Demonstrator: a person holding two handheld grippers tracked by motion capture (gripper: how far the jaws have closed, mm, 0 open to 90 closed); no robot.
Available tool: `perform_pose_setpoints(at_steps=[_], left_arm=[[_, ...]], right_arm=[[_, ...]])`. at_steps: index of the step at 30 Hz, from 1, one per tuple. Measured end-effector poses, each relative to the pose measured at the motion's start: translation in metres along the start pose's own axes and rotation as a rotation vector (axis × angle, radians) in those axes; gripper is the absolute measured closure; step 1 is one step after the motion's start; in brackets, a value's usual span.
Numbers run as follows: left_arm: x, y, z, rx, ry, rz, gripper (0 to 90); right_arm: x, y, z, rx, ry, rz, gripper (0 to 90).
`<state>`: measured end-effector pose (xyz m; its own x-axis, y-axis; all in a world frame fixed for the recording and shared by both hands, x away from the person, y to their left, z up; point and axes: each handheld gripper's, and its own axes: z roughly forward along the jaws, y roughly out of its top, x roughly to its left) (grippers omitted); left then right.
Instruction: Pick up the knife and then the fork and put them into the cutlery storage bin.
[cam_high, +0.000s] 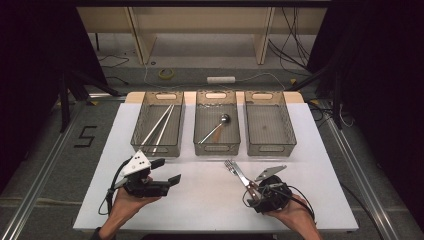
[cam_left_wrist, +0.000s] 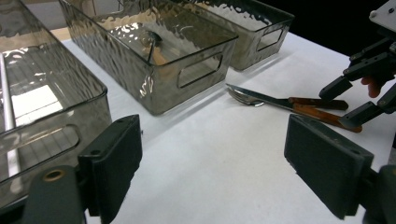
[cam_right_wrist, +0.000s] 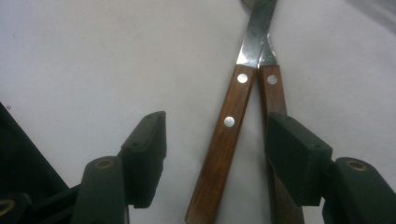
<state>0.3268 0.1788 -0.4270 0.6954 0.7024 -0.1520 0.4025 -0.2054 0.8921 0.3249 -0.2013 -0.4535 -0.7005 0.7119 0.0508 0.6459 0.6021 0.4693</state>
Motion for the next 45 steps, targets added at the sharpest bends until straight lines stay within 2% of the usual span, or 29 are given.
perform_pose_setpoints(at_steps=[7, 15, 17, 23, 35, 45], left_arm=[[-0.006, -0.004, -0.006, 0.003, 0.002, 0.009, 18.4], [-0.008, -0.006, -0.009, 0.004, -0.001, 0.014, 18.3], [-0.008, -0.005, -0.009, 0.004, -0.004, 0.016, 18.3], [-0.010, -0.005, -0.008, 0.009, -0.004, 0.028, 18.3], [-0.010, -0.005, -0.008, 0.000, -0.004, 0.027, 18.3], [-0.010, -0.005, -0.008, 0.005, -0.007, 0.034, 18.4]], right_arm=[[0.002, 0.005, 0.004, 0.042, -0.010, -0.002, 46.9], [0.005, 0.009, 0.011, 0.071, -0.043, 0.028, 51.4], [0.003, 0.010, 0.012, 0.072, -0.056, 0.041, 53.1], [0.000, 0.010, 0.013, 0.069, -0.046, 0.055, 58.0], [-0.001, 0.011, 0.016, 0.085, -0.063, 0.038, 65.3], [0.001, 0.012, 0.018, 0.090, -0.084, 0.028, 66.9]])
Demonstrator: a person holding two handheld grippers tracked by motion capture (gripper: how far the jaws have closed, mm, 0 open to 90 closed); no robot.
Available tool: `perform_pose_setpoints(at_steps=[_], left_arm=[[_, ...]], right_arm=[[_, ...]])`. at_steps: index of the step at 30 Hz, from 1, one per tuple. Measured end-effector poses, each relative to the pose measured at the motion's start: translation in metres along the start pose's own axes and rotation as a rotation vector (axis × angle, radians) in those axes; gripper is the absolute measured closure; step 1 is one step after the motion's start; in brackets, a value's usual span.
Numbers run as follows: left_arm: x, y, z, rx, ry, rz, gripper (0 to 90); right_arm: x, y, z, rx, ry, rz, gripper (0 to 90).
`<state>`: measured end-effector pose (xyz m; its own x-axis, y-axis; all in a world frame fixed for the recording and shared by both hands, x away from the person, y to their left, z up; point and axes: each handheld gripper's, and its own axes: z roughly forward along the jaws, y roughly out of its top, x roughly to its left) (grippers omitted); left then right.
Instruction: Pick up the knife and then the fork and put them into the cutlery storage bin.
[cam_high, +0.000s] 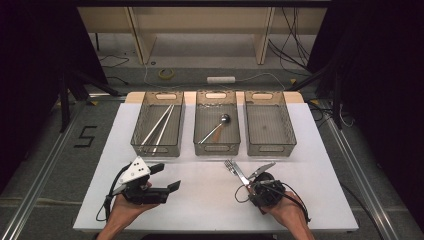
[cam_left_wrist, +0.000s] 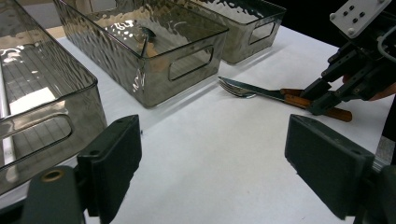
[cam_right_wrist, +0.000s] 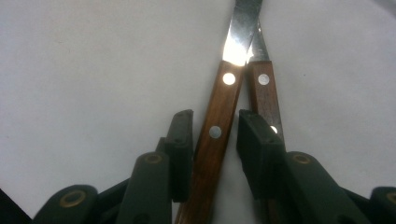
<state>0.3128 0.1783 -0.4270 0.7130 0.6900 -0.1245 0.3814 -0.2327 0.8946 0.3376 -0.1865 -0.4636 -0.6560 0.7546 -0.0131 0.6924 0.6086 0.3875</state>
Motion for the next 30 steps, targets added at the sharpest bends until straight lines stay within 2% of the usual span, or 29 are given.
perform_pose_setpoints(at_steps=[13, 17, 20, 25, 30], left_arm=[[-0.001, 0.000, 0.001, 0.010, 0.002, 0.011, 18.5], [-0.002, 0.000, 0.001, 0.011, 0.000, 0.009, 18.6], [-0.001, 0.000, 0.002, 0.013, -0.003, 0.010, 18.6], [-0.002, 0.000, 0.002, 0.012, -0.003, 0.009, 18.6], [0.000, 0.000, 0.002, 0.007, -0.006, 0.000, 18.7]], right_arm=[[-0.002, 0.002, 0.001, 0.010, 0.004, 0.012, 71.9], [-0.004, 0.003, 0.001, 0.011, 0.007, 0.037, 74.8], [-0.009, 0.001, 0.000, 0.001, 0.033, 0.076, 76.3], [-0.010, 0.001, 0.000, -0.004, 0.042, 0.091, 76.6], [-0.011, 0.000, -0.001, -0.010, 0.047, 0.084, 76.8]])
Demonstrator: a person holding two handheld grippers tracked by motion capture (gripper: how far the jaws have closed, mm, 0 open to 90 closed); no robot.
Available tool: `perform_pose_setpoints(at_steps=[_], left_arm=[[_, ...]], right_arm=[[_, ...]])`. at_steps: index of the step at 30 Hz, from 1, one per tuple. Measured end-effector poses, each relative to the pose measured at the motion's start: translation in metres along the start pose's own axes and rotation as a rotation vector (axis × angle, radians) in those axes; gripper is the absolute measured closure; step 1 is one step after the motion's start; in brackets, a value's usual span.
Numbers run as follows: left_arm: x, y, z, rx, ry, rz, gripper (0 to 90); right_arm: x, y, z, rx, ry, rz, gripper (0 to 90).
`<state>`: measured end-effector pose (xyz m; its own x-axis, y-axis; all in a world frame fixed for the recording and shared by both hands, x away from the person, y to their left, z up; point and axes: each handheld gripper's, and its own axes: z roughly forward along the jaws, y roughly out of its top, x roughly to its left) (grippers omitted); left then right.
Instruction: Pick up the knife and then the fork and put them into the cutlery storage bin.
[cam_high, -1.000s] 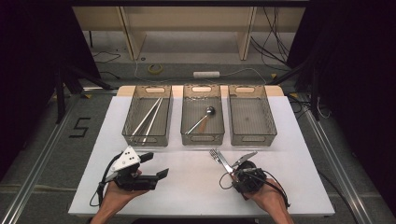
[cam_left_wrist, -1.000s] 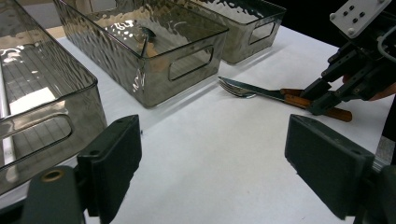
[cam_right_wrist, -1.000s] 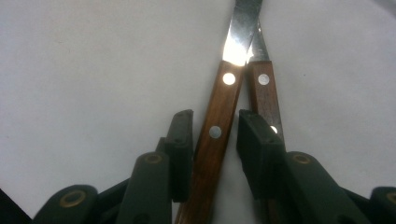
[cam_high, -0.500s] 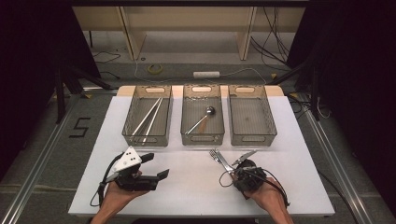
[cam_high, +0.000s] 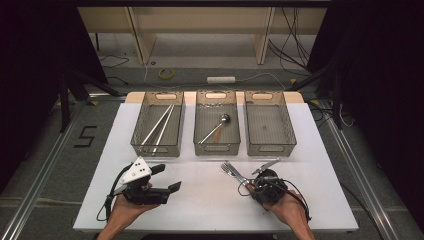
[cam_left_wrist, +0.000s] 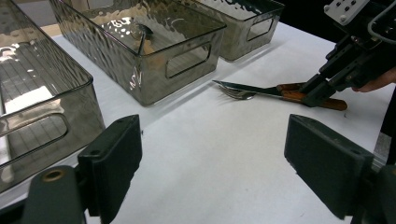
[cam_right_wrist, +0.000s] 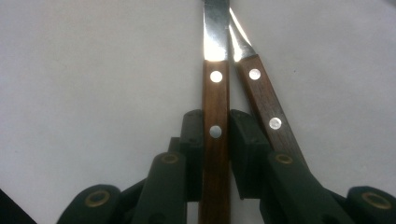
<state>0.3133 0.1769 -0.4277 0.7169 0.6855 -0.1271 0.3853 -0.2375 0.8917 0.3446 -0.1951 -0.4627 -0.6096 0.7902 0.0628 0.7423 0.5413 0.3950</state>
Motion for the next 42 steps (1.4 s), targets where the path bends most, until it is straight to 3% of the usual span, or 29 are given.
perform_pose_setpoints(at_steps=[18, 26, 34, 42], left_arm=[[0.005, 0.001, -0.004, -0.032, -0.001, -0.024, 18.8], [0.011, 0.001, -0.009, -0.074, 0.002, -0.062, 18.5], [0.017, -0.002, -0.018, -0.092, 0.014, -0.082, 18.5], [0.017, -0.006, -0.025, -0.081, 0.042, -0.059, 18.5]], right_arm=[[-0.005, -0.004, -0.017, -0.070, 0.056, -0.026, 77.0], [-0.009, -0.003, -0.027, -0.123, 0.119, -0.010, 77.0], [-0.027, 0.001, -0.039, -0.189, 0.143, 0.021, 77.0], [-0.044, 0.015, -0.050, -0.255, 0.147, 0.040, 77.0]])
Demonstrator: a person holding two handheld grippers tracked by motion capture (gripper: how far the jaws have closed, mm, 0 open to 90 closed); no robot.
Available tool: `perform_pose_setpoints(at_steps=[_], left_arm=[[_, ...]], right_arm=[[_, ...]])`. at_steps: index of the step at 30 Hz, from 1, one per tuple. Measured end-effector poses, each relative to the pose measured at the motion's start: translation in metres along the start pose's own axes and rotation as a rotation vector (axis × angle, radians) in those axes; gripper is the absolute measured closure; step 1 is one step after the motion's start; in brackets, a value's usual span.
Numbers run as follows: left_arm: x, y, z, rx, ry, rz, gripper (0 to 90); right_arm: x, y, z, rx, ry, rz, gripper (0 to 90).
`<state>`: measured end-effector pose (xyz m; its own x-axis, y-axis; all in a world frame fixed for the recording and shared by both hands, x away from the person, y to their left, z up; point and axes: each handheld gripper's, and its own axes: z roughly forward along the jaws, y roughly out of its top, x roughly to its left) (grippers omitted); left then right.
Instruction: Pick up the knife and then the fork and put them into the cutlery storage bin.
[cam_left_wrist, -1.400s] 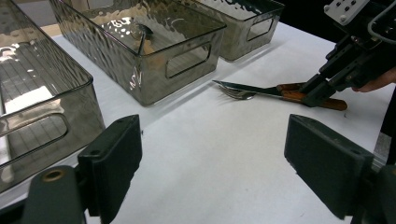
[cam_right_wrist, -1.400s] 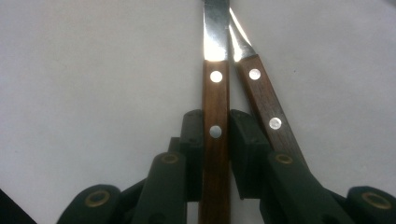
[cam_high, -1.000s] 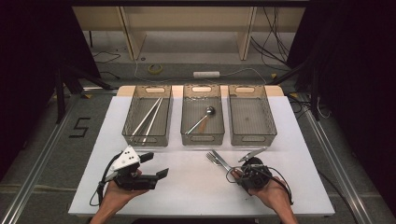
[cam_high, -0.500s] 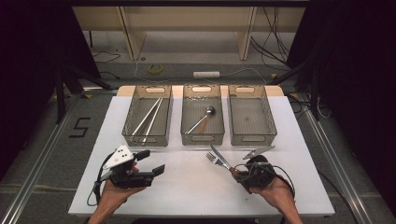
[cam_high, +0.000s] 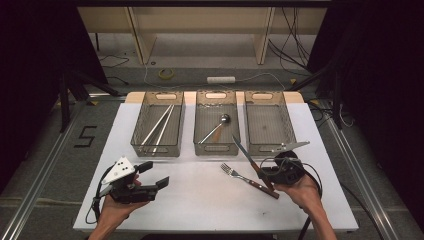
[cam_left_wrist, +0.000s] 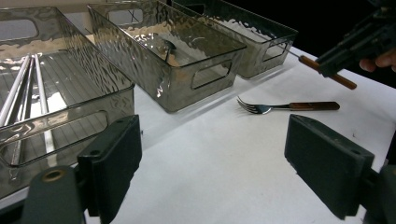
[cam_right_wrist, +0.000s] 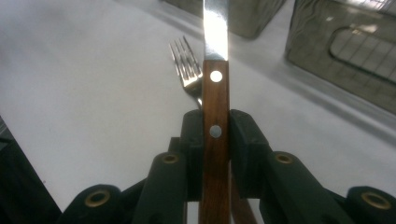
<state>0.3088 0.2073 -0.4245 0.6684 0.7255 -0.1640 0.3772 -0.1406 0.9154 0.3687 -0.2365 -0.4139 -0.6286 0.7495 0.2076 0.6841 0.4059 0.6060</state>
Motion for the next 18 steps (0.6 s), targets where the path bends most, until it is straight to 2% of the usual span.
perform_pose_setpoints(at_steps=[9, 18], left_arm=[[0.004, 0.000, -0.003, -0.014, -0.007, -0.024, 18.5], [0.004, -0.001, -0.004, -0.016, 0.000, -0.020, 18.1]], right_arm=[[-0.014, 0.019, -0.006, -0.042, -0.012, 0.019, 77.0], [-0.024, 0.038, -0.004, -0.058, -0.023, 0.035, 77.0]])
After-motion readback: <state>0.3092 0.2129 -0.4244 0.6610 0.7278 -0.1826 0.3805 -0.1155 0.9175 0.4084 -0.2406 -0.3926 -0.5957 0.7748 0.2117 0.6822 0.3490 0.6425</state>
